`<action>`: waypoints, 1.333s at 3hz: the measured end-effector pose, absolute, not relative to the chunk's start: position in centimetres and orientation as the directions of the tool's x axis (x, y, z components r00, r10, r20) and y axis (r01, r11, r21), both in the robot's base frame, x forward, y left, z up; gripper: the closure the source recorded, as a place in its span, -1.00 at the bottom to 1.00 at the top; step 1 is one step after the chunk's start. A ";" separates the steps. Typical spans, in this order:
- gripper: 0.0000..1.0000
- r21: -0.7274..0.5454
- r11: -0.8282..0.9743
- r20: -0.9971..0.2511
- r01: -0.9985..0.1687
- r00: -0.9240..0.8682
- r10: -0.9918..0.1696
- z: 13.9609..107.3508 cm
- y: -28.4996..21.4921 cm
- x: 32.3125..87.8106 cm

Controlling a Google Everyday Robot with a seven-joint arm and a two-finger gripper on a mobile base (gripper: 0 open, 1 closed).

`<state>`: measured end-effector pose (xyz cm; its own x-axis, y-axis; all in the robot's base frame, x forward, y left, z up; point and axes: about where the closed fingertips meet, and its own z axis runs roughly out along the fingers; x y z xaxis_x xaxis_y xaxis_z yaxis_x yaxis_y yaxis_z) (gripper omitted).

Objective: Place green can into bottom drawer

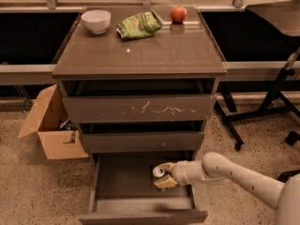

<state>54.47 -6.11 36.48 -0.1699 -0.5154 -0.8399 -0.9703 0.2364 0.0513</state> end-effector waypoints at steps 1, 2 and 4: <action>1.00 0.084 0.249 -0.828 -0.965 -0.207 -0.521 33.1 -6.9 56.6; 1.00 0.115 0.262 -0.812 -0.958 -0.242 -0.530 29.7 -7.3 58.6; 1.00 0.131 0.287 -0.785 -0.949 -0.276 -0.554 27.7 -7.7 59.1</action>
Offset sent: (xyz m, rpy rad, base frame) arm 0.0564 -0.0181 -0.0987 -0.0410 0.1111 -0.0350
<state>59.07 -7.68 27.69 -0.2757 -0.5543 -0.7853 -0.9490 0.2869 0.1307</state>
